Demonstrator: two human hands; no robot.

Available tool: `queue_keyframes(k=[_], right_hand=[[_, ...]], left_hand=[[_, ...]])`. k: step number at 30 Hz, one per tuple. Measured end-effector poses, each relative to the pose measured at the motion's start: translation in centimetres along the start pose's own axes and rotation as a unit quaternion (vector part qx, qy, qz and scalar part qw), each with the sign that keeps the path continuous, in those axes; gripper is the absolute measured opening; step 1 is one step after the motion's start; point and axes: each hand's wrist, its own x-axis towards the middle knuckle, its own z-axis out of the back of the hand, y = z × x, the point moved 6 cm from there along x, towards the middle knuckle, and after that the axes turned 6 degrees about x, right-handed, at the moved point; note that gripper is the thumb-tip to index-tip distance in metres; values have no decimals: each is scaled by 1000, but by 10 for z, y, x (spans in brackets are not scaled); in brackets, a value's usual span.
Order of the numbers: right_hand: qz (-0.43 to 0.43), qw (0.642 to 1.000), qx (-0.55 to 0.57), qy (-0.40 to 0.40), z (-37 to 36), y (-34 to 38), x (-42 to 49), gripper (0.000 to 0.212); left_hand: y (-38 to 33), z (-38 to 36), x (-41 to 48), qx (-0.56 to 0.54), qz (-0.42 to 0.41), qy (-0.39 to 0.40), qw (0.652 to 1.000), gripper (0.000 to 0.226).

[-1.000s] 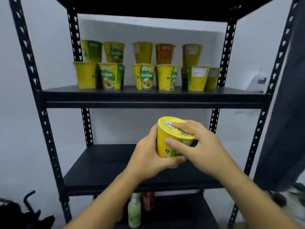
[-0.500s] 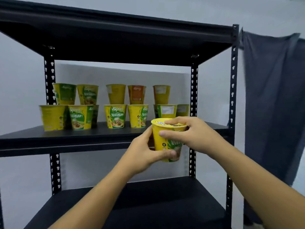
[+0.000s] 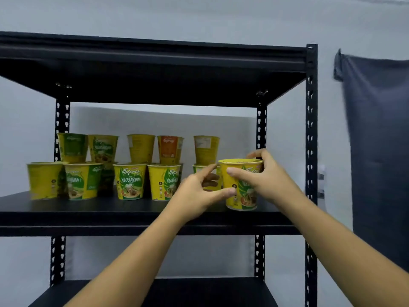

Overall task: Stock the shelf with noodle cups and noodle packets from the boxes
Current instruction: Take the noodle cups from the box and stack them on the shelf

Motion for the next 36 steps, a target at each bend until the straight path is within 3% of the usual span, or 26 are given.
queue_keyframes(k=[3, 8, 15, 22, 26, 36], right_hand=[[-22, 999, 21, -33, 8, -28, 15, 78], [-57, 997, 32, -47, 7, -62, 37, 87], [-54, 997, 36, -40, -3, -76, 57, 96], [-101, 989, 107, -28, -10, -107, 65, 111], [-132, 981, 141, -2, -12, -114, 68, 111], [-150, 978, 146, -3, -12, -133, 77, 109]], left_hand=[[23, 8, 8, 6, 62, -92, 994, 94], [37, 13, 23, 86, 100, -156, 979, 80], [47, 0, 51, 145, 157, -102, 972, 114], [53, -6, 53, 114, 184, -86, 972, 103], [67, -5, 51, 81, 201, -74, 974, 81], [80, -6, 53, 43, 210, -75, 974, 73]])
